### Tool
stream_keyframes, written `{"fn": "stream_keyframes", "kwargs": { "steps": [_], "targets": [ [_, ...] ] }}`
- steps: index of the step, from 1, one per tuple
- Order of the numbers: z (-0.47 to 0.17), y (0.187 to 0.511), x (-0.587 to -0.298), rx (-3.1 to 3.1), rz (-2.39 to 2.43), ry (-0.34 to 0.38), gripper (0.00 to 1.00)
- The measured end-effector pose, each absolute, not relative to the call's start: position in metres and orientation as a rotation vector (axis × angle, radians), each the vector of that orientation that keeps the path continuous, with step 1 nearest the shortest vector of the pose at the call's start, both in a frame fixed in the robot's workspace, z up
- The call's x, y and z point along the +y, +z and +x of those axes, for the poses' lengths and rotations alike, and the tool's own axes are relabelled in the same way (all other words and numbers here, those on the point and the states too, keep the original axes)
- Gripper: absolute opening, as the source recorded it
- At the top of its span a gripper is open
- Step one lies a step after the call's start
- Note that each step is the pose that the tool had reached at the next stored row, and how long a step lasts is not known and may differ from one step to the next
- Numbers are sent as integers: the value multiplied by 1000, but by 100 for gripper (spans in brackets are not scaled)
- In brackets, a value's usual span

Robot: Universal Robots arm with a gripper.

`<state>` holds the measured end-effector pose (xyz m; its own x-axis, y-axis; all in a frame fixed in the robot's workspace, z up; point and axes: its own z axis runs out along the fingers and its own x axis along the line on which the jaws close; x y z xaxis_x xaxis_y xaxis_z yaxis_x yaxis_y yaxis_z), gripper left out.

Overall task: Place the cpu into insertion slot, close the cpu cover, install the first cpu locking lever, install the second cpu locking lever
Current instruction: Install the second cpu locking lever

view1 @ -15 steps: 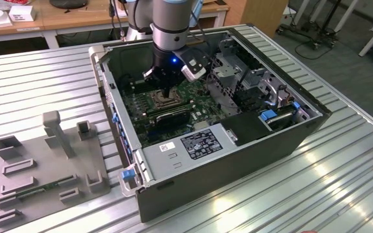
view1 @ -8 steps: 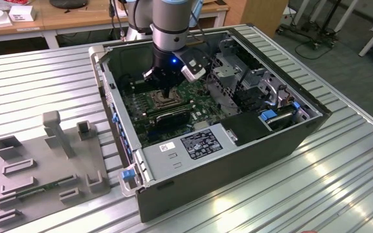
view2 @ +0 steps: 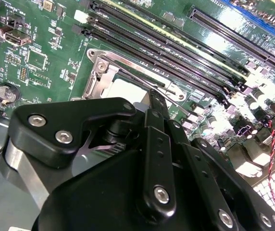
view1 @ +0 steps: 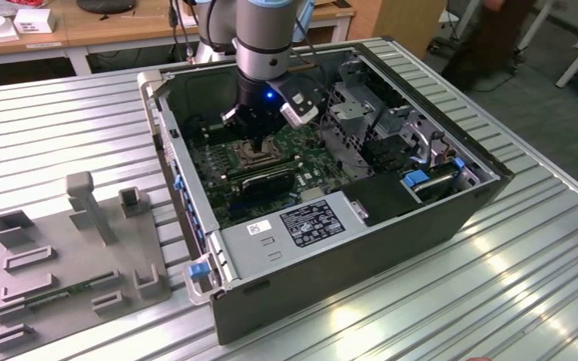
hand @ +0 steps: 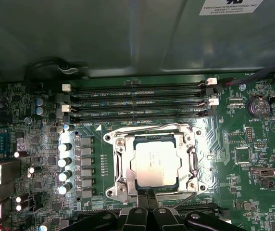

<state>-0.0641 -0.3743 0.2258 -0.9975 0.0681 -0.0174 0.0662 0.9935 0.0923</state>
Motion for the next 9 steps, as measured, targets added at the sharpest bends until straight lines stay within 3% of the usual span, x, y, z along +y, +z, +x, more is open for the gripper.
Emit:
{"fn": "stream_keyframes", "kwargs": {
  "steps": [9],
  "targets": [
    [-66,223,-374,3115,105,143,11]
  ]
}}
